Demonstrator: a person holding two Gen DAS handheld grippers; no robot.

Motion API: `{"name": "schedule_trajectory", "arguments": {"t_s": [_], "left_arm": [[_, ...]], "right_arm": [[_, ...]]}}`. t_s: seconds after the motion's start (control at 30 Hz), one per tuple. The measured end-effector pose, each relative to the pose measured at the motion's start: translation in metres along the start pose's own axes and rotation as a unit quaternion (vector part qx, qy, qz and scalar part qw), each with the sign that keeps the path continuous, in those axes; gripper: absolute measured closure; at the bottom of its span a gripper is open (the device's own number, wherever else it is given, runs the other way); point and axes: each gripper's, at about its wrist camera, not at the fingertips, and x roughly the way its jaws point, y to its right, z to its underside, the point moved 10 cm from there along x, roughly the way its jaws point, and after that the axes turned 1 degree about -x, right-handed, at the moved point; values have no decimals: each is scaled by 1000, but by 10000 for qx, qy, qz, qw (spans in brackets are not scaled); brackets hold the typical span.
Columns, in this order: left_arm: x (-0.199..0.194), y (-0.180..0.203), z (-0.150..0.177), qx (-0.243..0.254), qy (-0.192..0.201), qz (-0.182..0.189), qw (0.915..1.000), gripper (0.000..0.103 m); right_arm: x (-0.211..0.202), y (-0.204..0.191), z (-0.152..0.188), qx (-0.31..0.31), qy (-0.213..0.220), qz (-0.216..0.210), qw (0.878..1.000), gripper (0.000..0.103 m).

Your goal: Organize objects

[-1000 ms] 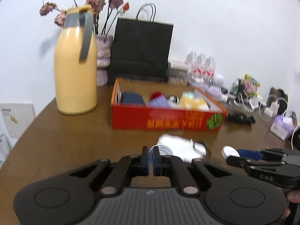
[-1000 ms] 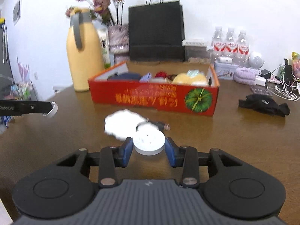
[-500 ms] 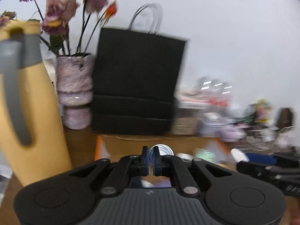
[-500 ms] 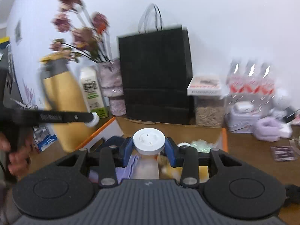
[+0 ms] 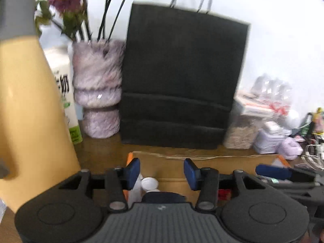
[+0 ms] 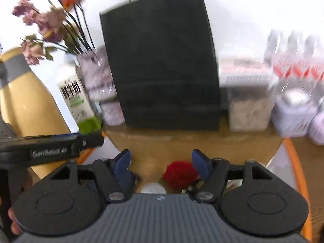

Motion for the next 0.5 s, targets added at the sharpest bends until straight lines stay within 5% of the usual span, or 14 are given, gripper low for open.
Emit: {"name": "schedule_trajectory", "arguments": {"t_s": [0.27, 0.5], "left_arm": [[-125, 47, -9, 330, 739, 812, 9934, 43], [-253, 59, 34, 529, 1195, 1378, 9818, 17]], "right_arm": [[-122, -33, 0, -589, 808, 59, 9950, 11], [-246, -57, 62, -635, 1224, 42, 9904, 0]]}}
